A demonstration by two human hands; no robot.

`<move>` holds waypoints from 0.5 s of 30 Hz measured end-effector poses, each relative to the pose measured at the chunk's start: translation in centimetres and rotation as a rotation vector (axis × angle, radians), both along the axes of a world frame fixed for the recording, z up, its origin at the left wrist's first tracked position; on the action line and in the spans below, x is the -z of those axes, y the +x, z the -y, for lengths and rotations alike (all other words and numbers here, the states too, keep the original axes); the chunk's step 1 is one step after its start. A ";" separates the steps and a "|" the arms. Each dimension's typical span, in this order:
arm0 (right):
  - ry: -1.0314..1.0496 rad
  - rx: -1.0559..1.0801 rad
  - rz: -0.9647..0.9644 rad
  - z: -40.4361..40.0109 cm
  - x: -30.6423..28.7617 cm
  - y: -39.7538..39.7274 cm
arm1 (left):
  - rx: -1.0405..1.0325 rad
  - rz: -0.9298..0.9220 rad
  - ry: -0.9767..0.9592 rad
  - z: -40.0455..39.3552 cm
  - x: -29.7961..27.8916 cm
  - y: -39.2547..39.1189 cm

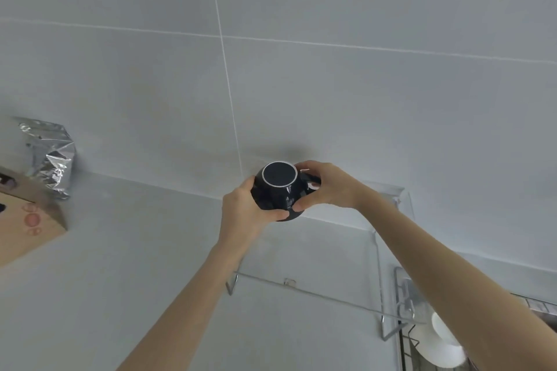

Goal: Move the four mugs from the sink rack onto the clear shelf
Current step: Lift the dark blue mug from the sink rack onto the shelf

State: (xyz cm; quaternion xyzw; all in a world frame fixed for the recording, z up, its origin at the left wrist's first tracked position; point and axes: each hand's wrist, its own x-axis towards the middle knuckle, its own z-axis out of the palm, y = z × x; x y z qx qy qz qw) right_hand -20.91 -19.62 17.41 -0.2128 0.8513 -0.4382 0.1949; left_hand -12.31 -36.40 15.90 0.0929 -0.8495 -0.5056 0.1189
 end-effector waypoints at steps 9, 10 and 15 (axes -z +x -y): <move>-0.049 0.018 0.003 1.0 1.7 -1.0 | 0.030 -0.008 -0.057 0.8 1.5 -1.4; -0.047 0.021 0.001 1.1 1.9 -1.0 | 0.034 -0.006 -0.061 0.8 1.7 -1.5; -0.061 0.043 0.003 1.2 2.5 -1.3 | 0.045 0.003 -0.072 1.0 2.0 -2.0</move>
